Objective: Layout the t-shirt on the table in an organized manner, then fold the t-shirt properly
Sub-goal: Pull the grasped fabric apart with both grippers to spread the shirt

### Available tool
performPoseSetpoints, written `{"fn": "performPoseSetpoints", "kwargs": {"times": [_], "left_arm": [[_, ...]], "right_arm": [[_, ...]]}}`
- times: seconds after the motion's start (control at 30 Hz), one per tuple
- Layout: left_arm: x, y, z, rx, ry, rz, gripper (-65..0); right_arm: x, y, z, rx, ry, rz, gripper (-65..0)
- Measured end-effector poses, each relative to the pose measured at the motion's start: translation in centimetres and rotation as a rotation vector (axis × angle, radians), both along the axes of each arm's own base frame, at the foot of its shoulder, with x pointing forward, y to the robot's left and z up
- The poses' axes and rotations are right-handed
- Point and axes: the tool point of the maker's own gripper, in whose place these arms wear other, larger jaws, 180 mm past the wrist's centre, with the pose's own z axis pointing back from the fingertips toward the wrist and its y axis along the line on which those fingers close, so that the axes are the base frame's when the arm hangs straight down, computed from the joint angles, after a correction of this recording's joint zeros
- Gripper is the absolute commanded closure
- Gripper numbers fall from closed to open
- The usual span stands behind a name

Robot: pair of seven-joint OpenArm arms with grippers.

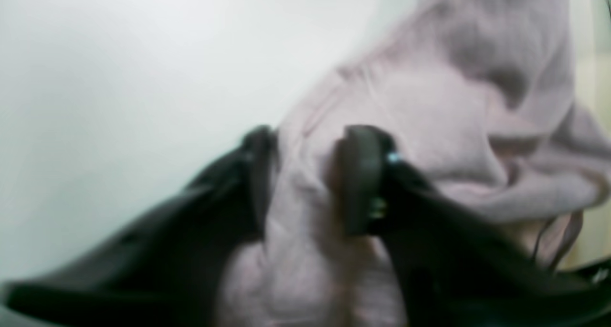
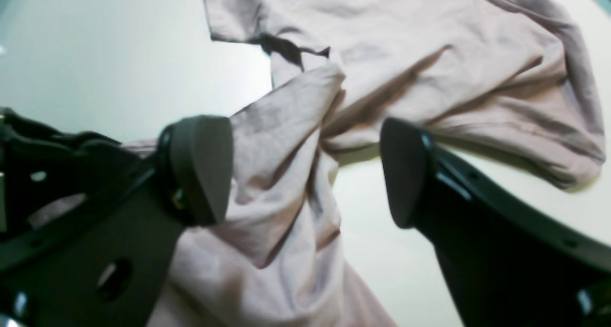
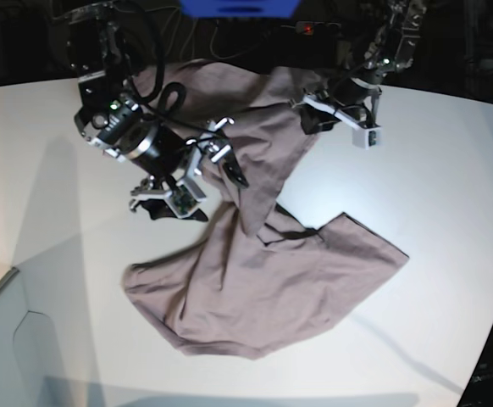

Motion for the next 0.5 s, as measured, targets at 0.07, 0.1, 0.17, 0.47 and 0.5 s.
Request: {"fn": "performPoseSetpoints", "kwargs": {"times": [0.07, 0.1, 0.17, 0.47, 0.5], "left_arm": [[-0.1, -0.3, 0.0, -0.006, 0.006, -0.004, 0.0], [-0.2, -0.3, 0.0, -0.007, 0.006, -0.004, -0.8], [-0.3, -0.3, 0.2, -0.007, 0.011, -0.011, 0.0], [6.1, 12.1, 9.3, 0.133, -0.253, 0.246, -0.1], [6.5, 13.8, 10.1, 0.15, -0.268, 0.282, -0.1]], "right_arm": [[0.1, 0.2, 0.1, 0.004, -0.003, 0.004, -48.1], [0.2, 0.2, 0.2, 0.004, -0.007, 0.004, -48.1], [0.4, 0.0, 0.3, 0.002, -0.011, -0.002, -48.1], [1.2, -0.3, -0.9, -0.008, 0.015, -0.006, -48.4], [1.3, -0.4, -1.3, -0.012, 0.026, -0.007, -48.4]]}}
